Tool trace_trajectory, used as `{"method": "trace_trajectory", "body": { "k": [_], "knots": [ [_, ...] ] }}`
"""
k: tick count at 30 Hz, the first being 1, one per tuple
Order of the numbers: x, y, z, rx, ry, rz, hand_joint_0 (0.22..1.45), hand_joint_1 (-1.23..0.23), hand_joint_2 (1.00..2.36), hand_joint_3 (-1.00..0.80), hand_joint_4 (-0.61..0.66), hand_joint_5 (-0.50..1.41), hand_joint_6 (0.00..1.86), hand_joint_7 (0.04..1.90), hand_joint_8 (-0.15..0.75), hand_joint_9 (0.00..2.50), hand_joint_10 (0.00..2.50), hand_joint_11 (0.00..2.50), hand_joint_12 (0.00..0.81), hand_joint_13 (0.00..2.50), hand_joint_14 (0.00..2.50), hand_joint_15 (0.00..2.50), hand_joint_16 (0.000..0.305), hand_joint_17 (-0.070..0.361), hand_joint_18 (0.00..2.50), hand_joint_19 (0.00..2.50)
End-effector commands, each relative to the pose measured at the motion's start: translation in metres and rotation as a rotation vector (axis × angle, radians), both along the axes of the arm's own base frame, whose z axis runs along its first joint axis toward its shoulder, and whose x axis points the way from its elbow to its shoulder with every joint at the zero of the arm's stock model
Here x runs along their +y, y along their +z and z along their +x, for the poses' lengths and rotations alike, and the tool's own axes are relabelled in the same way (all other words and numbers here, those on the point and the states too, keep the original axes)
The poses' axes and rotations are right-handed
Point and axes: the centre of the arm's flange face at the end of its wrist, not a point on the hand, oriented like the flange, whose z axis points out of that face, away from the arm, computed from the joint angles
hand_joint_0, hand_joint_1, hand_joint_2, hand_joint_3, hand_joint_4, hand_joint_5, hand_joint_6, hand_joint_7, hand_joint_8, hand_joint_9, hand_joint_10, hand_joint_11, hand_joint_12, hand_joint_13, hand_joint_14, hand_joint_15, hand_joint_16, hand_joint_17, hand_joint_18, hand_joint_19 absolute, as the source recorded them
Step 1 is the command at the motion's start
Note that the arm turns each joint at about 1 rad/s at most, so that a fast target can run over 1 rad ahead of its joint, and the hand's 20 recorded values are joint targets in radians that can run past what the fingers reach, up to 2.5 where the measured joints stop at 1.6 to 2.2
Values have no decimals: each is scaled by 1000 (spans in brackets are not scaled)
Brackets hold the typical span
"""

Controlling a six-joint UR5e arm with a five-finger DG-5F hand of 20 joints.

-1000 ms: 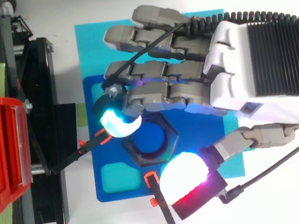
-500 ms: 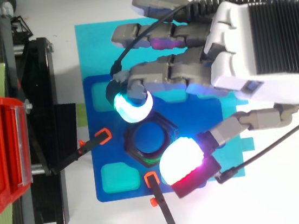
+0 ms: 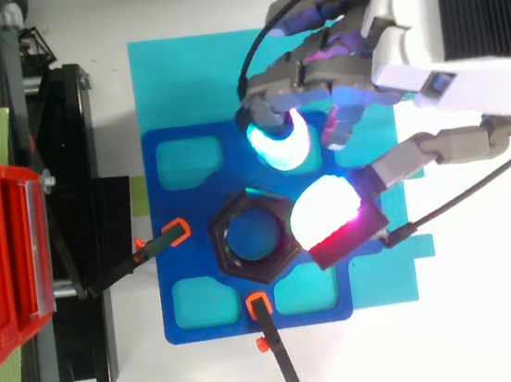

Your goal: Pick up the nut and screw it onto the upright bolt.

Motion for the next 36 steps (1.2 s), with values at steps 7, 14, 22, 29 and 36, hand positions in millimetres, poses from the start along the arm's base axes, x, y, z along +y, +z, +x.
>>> {"method": "trace_trajectory", "body": {
  "k": [7, 14, 22, 29, 36],
  "knots": [
    [-14, 42, -15, -39, -12, 5, 494, -290, 1000, -500, 128, 93, 503, 1175, 203, 1692, 6, 196, 212, 1012, 0, 0, 17, 39, 683, 22],
    [-25, 100, -35, -109, -11, 1, 483, -260, 1000, -500, 134, -15, 506, 1106, 248, 1408, 5, 191, 283, 778, 0, 6, 28, 63, 476, 76],
    [-19, 105, -19, -146, 4, -43, 469, -258, 1000, -500, 188, -89, 502, 751, 242, 968, 0, 0, 318, 523, 0, 0, 36, 82, 219, 63],
    [-9, 80, -1, -163, 12, -32, 457, -200, 1000, -500, 164, -125, 501, 636, 221, 614, 0, 0, 329, 233, 0, 0, 39, 88, 0, 0],
    [7, 45, 14, -135, 36, -12, 450, -166, 1000, -500, 139, -139, 501, 613, 210, 435, 0, 0, 343, 110, 0, 0, 42, 95, 0, 0]
  ]
}}
